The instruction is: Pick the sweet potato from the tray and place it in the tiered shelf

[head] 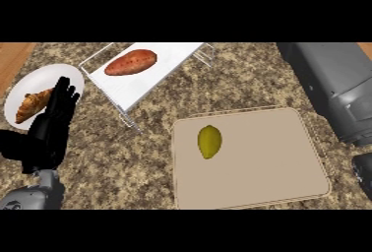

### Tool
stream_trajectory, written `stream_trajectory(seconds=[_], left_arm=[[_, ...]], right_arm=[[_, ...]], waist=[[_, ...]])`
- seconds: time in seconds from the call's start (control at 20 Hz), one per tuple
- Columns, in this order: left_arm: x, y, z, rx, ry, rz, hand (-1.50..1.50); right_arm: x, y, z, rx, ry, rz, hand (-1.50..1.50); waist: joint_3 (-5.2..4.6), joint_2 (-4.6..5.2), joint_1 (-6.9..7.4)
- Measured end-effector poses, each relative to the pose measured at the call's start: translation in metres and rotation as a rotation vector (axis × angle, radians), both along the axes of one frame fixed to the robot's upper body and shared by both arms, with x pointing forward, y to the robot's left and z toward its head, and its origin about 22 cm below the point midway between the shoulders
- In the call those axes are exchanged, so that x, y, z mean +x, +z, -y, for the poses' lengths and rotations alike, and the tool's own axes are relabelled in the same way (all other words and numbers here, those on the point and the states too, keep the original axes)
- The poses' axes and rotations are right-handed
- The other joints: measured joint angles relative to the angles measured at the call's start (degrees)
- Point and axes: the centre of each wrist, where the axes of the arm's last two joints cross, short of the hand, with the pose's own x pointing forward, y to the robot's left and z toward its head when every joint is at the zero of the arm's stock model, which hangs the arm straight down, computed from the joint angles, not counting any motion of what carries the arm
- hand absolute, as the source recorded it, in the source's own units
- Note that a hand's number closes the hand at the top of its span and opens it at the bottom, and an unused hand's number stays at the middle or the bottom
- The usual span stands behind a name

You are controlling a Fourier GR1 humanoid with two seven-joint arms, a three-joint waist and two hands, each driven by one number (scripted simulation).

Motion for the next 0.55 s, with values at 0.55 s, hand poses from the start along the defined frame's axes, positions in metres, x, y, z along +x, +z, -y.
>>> stream_trajectory(seconds=[0.55], left_arm=[[-0.002, 0.0, 0.012, -0.008, -0.017, 0.007, 0.0]], right_arm=[[-0.006, -0.001, 0.106, 0.018, 0.045, -0.01, -1.5]], waist=[[0.06, 0.31, 0.75]])
